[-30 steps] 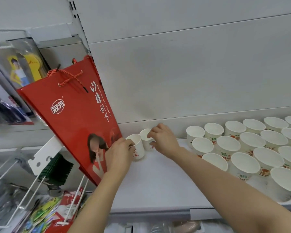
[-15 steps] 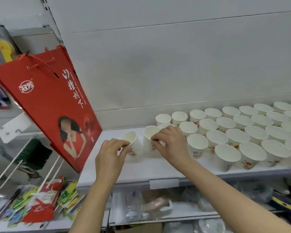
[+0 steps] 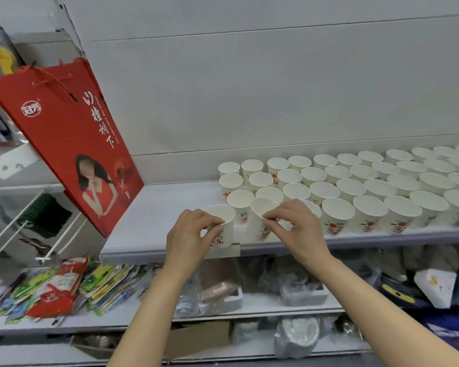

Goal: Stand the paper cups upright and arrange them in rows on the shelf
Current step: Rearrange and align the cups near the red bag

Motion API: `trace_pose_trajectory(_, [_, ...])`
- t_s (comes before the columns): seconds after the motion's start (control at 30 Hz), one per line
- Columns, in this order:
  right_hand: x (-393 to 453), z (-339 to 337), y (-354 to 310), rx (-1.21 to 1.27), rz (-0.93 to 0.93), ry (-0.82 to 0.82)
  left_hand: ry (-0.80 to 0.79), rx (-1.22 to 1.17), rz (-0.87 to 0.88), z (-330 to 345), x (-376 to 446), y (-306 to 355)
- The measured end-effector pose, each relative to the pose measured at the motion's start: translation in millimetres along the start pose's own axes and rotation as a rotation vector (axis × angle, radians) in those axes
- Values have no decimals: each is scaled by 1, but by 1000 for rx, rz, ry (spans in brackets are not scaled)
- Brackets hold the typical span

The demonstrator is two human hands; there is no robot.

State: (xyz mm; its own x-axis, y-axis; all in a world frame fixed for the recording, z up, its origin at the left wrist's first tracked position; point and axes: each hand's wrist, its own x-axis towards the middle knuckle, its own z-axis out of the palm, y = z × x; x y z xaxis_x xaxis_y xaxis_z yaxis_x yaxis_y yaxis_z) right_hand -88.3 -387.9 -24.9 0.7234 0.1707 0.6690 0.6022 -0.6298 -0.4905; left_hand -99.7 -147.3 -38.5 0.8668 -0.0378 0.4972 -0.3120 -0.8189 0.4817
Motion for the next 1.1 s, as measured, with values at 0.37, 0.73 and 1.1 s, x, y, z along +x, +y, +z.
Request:
trace_pose_trajectory(0.37, [-1,3,35,-240,29,-149,-157,100,45,41,25,25])
trace_pose_trajectory(0.73, [5,5,44,-256,-36,-137,-165,79,-13,47,26,16])
trace_pose_trajectory(1.1, [6,5,56,-313,-49,-273,-297,20,-156,57,26,17])
